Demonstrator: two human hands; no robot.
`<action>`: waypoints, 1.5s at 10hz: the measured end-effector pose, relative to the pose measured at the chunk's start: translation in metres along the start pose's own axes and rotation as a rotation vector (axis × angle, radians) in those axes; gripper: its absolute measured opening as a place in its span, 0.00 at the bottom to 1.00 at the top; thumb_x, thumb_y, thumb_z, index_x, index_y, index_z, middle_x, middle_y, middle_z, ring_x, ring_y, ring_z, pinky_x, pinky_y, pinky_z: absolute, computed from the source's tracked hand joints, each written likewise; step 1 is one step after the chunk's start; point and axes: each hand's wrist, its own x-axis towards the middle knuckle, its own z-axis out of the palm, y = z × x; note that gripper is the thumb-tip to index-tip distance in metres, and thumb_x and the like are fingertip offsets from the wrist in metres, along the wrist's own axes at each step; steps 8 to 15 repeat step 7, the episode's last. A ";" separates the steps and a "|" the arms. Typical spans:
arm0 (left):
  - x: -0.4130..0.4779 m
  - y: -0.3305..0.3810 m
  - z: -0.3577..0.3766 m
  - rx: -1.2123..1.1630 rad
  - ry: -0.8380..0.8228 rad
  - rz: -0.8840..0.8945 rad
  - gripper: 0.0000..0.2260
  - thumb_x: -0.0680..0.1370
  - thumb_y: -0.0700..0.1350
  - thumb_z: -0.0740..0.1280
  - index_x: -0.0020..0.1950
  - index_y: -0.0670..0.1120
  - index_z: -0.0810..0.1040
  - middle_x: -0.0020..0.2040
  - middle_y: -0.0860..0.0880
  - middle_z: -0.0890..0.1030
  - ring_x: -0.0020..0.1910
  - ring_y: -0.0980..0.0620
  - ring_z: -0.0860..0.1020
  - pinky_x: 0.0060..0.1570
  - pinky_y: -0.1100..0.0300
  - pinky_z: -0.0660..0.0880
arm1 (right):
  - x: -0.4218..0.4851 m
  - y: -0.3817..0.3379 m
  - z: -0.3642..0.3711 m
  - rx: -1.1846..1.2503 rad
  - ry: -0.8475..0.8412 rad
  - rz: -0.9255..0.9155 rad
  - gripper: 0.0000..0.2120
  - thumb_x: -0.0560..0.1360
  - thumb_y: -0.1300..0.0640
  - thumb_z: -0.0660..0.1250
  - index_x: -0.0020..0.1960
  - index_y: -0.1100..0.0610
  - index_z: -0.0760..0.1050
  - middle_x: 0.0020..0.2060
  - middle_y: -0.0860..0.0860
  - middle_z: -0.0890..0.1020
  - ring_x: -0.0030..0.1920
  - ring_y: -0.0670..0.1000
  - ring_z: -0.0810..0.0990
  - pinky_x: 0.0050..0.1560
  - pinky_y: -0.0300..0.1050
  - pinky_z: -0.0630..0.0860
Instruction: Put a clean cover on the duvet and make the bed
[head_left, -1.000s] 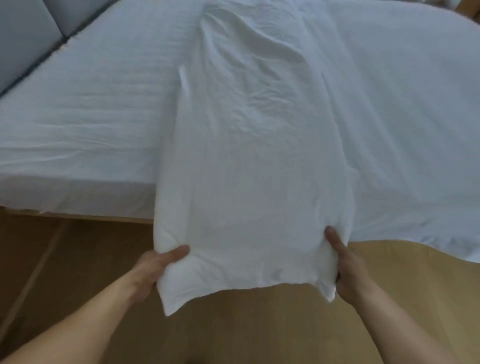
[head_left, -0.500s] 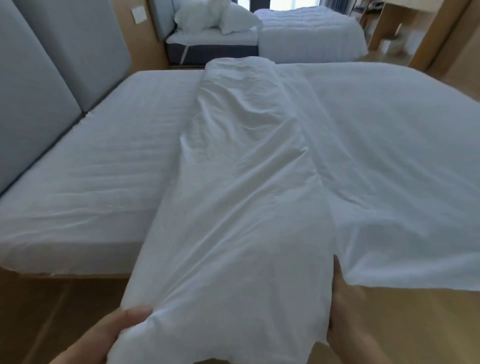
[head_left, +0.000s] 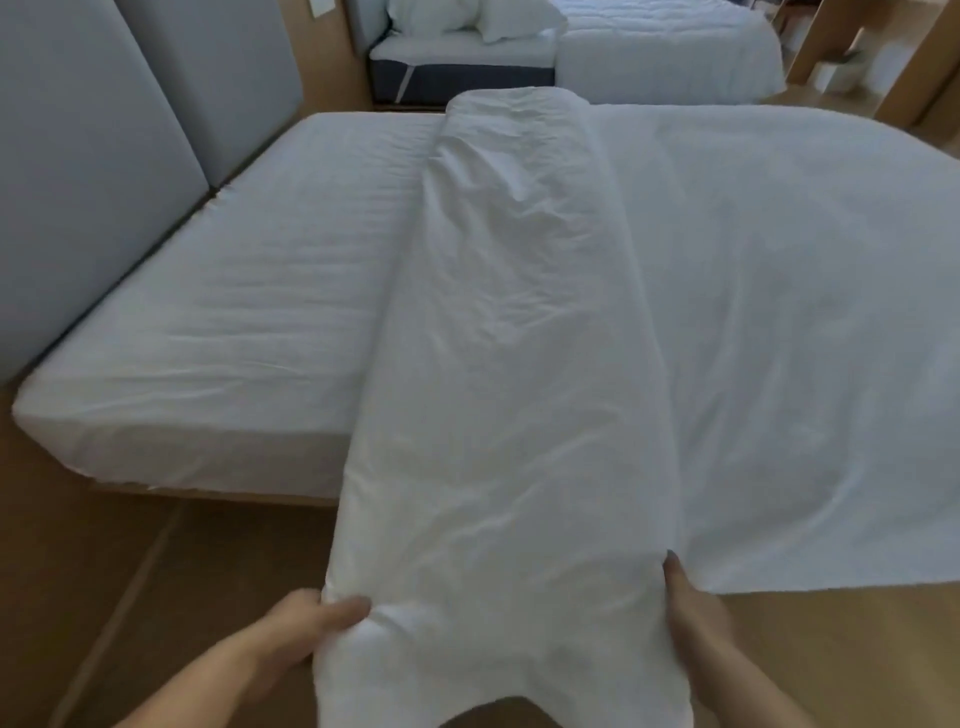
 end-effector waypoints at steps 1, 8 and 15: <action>0.001 -0.005 0.010 -0.024 0.007 0.026 0.30 0.63 0.51 0.82 0.60 0.42 0.77 0.51 0.45 0.86 0.49 0.44 0.85 0.47 0.50 0.79 | -0.010 0.001 0.002 -0.082 -0.098 -0.036 0.38 0.74 0.29 0.60 0.61 0.63 0.76 0.58 0.61 0.79 0.57 0.62 0.77 0.58 0.53 0.71; 0.009 -0.070 0.016 0.516 0.103 0.002 0.13 0.75 0.43 0.71 0.58 0.41 0.80 0.51 0.49 0.83 0.52 0.50 0.81 0.44 0.62 0.76 | 0.042 0.061 -0.034 -0.627 -0.003 -0.287 0.16 0.80 0.46 0.64 0.58 0.57 0.78 0.53 0.56 0.83 0.49 0.57 0.79 0.52 0.49 0.76; 0.009 -0.070 0.016 0.516 0.103 0.002 0.13 0.75 0.43 0.71 0.58 0.41 0.80 0.51 0.49 0.83 0.52 0.50 0.81 0.44 0.62 0.76 | 0.042 0.061 -0.034 -0.627 -0.003 -0.287 0.16 0.80 0.46 0.64 0.58 0.57 0.78 0.53 0.56 0.83 0.49 0.57 0.79 0.52 0.49 0.76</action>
